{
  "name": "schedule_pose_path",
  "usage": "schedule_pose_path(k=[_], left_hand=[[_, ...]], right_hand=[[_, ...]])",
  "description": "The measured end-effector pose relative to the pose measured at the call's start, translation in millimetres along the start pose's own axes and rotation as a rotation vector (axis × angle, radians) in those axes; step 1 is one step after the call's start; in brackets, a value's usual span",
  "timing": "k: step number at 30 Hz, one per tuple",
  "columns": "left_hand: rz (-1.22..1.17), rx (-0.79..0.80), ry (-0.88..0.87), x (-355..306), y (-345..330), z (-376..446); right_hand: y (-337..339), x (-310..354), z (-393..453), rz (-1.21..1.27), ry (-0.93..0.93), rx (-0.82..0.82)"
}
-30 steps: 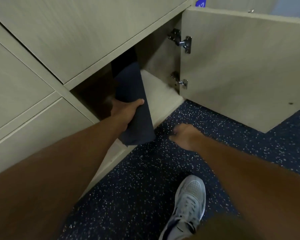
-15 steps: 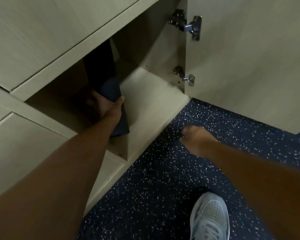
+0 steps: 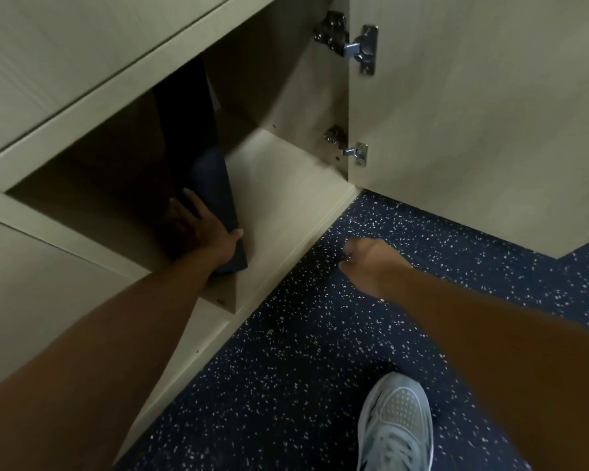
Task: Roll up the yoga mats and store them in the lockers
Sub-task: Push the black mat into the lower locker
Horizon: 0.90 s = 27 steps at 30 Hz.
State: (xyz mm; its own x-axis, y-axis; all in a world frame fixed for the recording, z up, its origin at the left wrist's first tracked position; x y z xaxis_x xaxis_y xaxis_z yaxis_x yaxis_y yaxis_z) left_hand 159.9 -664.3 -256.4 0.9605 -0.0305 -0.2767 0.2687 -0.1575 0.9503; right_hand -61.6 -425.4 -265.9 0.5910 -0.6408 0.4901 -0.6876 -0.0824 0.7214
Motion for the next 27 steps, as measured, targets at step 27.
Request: schedule_pose_path(k=[27], left_hand=[[-0.525,0.363,-0.613,-140,185,-410]], right_hand=[[369,-8,-177,-0.557,-0.068,-0.517]])
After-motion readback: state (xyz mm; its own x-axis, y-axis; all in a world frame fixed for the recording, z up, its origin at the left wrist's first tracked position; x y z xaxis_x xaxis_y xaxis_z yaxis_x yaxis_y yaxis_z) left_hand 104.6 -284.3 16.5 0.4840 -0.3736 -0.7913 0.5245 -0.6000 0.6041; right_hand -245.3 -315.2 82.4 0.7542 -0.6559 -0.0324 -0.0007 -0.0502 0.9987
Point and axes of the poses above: each hand's wrist, its own z-axis towards the middle knuckle, its own y-axis out of the back of the hand, x = y × z, the point moved 10 cm from there along z, towards the middle knuckle, and after that the axes turned 1 degree about -x, right-handed, at the moved point
